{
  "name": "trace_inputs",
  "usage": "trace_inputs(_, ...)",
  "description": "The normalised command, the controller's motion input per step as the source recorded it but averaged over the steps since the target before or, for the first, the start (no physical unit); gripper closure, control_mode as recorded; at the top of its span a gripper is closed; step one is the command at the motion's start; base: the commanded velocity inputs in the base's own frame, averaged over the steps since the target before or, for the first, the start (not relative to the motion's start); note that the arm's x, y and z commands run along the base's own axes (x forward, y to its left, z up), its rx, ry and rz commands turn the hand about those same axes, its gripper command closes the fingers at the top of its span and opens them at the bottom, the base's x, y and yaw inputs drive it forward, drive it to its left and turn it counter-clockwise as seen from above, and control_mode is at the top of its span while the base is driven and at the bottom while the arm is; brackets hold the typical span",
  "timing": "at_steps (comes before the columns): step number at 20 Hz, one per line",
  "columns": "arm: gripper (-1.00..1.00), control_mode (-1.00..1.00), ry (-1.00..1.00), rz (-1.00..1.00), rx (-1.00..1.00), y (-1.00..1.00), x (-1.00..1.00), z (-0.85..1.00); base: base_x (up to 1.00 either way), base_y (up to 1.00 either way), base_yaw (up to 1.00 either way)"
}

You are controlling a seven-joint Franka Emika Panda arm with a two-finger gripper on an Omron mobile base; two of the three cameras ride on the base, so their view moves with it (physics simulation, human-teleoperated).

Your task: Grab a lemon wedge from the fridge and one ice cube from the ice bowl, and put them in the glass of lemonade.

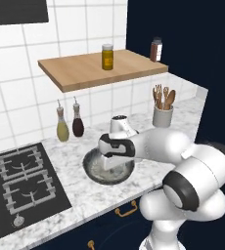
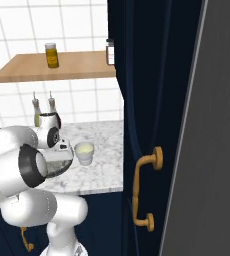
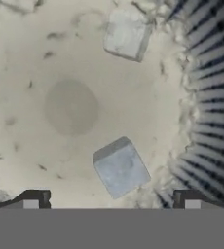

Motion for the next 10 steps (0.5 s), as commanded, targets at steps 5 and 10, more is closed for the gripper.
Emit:
trace_inputs(5,-1.00,-1.00,-0.13,0.00,0.00,0.00,0.42,-0.28,0.00,0.00,0.00)
trace_inputs(10,-1.00,-1.00,-0.04,0.00,0.00,0.00,0.05,-0.11,0.00,0.00,0.00)
